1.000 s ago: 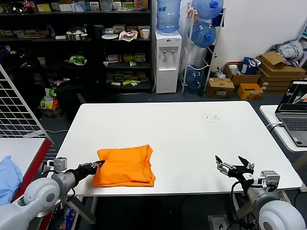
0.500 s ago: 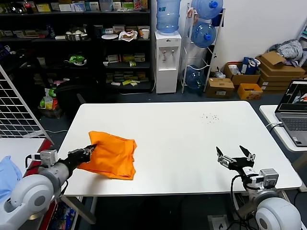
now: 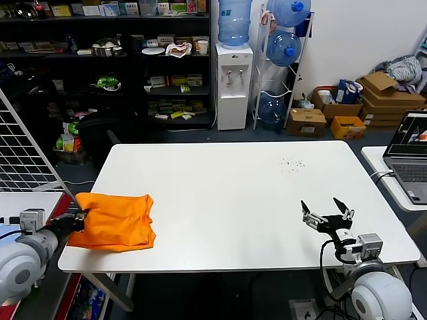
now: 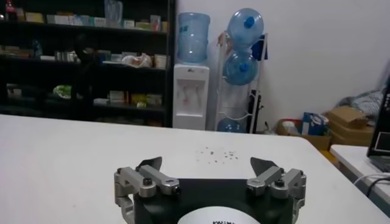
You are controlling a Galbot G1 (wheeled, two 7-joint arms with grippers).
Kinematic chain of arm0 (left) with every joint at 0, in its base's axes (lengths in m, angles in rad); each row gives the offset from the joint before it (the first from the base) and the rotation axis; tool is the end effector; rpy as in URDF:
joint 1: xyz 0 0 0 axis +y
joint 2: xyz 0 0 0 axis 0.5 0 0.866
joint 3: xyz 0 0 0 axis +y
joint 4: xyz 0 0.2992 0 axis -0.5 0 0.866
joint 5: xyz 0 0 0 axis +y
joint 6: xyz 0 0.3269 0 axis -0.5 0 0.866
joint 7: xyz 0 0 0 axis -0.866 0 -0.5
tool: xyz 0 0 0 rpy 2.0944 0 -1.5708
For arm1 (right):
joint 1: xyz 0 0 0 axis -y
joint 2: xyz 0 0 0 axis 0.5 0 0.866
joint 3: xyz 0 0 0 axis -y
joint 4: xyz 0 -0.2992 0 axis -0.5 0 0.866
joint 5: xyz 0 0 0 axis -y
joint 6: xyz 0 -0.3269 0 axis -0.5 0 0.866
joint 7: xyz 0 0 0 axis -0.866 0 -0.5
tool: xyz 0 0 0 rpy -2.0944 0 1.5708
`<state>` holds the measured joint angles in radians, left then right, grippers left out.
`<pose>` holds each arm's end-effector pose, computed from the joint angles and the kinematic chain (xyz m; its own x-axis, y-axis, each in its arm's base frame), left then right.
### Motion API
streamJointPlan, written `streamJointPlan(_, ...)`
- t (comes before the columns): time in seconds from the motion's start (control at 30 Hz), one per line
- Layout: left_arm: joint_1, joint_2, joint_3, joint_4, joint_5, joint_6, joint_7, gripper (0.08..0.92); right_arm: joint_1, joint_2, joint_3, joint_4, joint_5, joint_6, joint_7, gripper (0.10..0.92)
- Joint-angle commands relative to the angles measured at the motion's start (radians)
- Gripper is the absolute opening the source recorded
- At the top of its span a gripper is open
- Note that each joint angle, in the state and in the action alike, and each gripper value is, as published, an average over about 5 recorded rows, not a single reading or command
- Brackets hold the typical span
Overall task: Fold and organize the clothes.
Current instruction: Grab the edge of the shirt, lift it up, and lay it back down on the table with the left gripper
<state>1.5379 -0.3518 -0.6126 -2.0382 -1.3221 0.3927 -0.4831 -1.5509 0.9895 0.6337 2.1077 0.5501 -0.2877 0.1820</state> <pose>0.2432 0.1515 -0.1617 -0.7960 -0.0574 0.6025 -0.0229 0.9976 0.0648 0.1995 -0.0983 -0.2165 -0.9628 -0.0109 0.2702 -0.0281 0.9978 -0.0596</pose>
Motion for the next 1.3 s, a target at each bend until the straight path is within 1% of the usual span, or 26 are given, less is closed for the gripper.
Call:
streamJointPlan(0.03, -0.039, 0.098, -0.019, 0.049, -0.05, 0.007, -0.033, 0.111, 0.009, 0.005, -0.005, -0.021, -0.024, 0.021, -0.007, 0.921)
streamJointPlan(0.3, -0.069, 0.177, 0.007, 0.05, -0.105, 0.011, -0.03, 0.111, 0.002, 0.014, -0.002, -0.019, -0.036, 0.016, -0.002, 0.921)
streamJointPlan(0.6, -0.111, 0.294, 0.064, 0.056, -0.148, 0.01, -0.018, 0.111, 0.002, 0.028, -0.011, -0.021, -0.046, 0.016, -0.002, 0.921)
streamJointPlan(0.8, -0.12, 0.314, 0.067, 0.052, -0.167, 0.01, -0.019, 0.111, 0.005, 0.032, -0.02, -0.026, -0.051, 0.016, -0.001, 0.921)
streamJointPlan(0.93, -0.124, 0.313, 0.066, 0.041, -0.189, 0.01, -0.024, 0.111, 0.008, 0.033, -0.023, -0.025, -0.053, 0.014, 0.0, 0.921)
streamJointPlan(1.0, -0.124, 0.302, 0.071, 0.017, -0.216, 0.012, -0.041, 0.111, 0.007, 0.036, -0.025, -0.024, -0.055, 0.013, 0.001, 0.921)
streamJointPlan(1.07, -0.127, 0.28, 0.085, -0.033, -0.25, 0.012, -0.073, 0.111, 0.006, 0.041, -0.025, -0.023, -0.059, 0.013, 0.001, 0.921)
streamJointPlan(1.17, -0.168, 0.217, 0.148, -0.141, -0.303, 0.004, -0.136, 0.111, 0.003, 0.056, -0.027, -0.02, -0.074, 0.012, 0.004, 0.921)
streamJointPlan(1.2, -0.216, 0.181, 0.215, -0.18, -0.325, -0.001, -0.161, 0.111, 0.0, 0.064, -0.029, -0.018, -0.082, 0.011, 0.006, 0.921)
streamJointPlan(1.23, -0.296, 0.132, 0.3, -0.213, -0.353, -0.006, -0.195, 0.111, -0.003, 0.073, -0.031, -0.016, -0.091, 0.009, 0.007, 0.921)
streamJointPlan(1.3, -0.521, 0.005, 0.521, -0.25, -0.428, -0.01, -0.29, 0.111, -0.009, 0.092, -0.035, -0.012, -0.108, 0.006, 0.011, 0.921)
